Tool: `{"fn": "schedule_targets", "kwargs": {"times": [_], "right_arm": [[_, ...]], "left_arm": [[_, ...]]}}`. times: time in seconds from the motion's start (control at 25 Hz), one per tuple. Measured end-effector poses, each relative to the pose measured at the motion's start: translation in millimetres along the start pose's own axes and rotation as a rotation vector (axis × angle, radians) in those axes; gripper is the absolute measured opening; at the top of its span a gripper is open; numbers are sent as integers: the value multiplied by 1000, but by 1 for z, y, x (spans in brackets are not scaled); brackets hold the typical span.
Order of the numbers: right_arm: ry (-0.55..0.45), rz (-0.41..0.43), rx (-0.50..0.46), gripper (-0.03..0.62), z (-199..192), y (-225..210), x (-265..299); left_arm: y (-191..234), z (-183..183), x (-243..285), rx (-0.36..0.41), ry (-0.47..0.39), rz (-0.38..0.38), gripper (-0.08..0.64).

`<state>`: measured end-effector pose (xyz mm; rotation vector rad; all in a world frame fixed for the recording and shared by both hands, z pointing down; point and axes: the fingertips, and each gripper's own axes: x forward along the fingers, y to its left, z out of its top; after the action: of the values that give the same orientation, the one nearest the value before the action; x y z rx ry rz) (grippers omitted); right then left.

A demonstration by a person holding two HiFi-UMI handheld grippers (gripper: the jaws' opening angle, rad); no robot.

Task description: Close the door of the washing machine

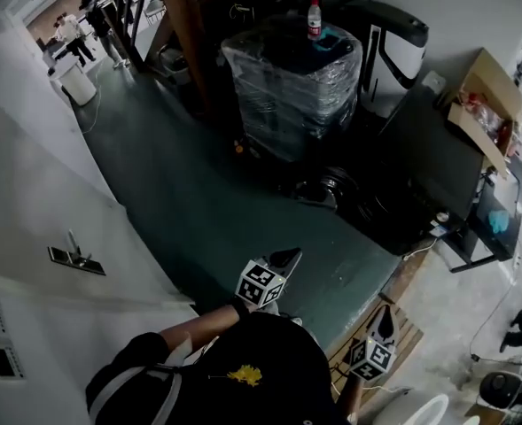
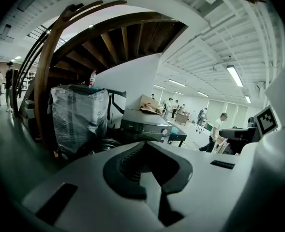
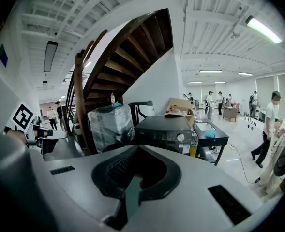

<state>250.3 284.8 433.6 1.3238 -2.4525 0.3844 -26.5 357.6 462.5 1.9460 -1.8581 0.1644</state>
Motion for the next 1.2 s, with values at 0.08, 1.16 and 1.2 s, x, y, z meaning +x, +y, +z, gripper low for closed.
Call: {"fn": "schedule_targets", "kwargs": {"times": [0.08, 1.16, 1.2], "right_arm": [[5, 29, 7, 25, -6, -3, 4], [63, 187, -112, 25, 56, 67, 181], [62, 187, -111, 25, 62, 68, 192]], "left_arm": [[0, 1, 0, 1, -10, 5, 18], [109, 40, 113, 13, 51, 18, 20], [117, 45, 121, 13, 54, 19, 20]]}}
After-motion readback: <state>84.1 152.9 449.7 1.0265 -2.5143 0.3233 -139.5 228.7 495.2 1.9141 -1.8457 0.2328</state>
